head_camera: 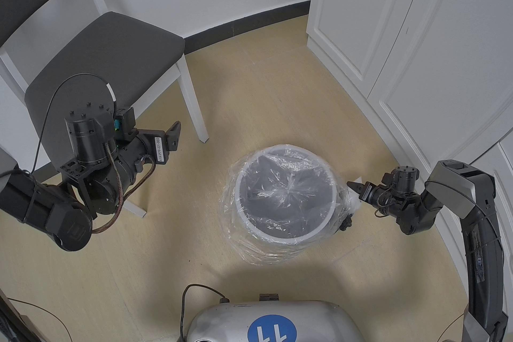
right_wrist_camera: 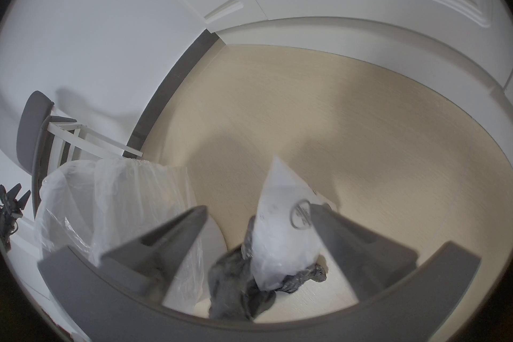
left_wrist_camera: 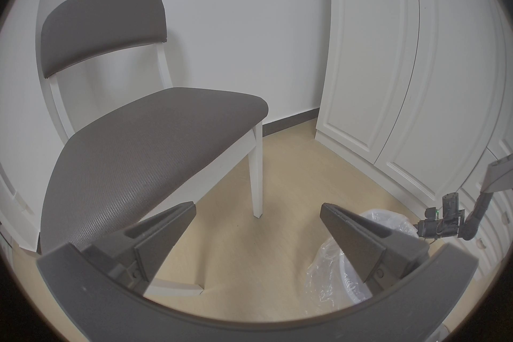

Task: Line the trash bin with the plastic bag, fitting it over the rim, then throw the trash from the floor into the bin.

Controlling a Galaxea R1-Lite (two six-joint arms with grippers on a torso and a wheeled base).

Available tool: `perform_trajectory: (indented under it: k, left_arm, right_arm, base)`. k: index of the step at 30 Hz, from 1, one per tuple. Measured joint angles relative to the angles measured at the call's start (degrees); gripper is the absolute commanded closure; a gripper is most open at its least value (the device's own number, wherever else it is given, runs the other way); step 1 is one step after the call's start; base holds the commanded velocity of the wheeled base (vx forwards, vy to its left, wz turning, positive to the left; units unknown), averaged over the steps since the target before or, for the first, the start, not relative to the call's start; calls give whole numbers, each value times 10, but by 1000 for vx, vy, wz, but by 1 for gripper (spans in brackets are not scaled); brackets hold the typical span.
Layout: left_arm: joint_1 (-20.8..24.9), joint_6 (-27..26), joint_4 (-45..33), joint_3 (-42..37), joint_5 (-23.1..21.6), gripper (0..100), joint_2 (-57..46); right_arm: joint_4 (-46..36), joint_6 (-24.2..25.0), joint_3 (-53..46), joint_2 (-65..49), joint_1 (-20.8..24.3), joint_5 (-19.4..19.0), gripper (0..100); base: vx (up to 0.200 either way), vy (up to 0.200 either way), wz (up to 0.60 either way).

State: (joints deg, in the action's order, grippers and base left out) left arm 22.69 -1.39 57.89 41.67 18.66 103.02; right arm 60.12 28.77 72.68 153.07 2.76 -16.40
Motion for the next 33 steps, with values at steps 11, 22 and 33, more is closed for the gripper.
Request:
perform_trajectory:
  k: [11,22,33]
  left_arm:
    - [-2,-1,-1,1,-2,0,-9]
    - [-8,1,14,-16,-2,0,-16]
    - [-6,4,24,-35,-3,0,-25]
  right_arm:
    - [-33,4,67,19,-8,0,0]
    - [-199,2,244,81,-11,10,100]
    - [-209,-13,240,93,-7,13,100]
  base:
    - [0,0,0]
    - [0,0,0]
    - [0,0,0]
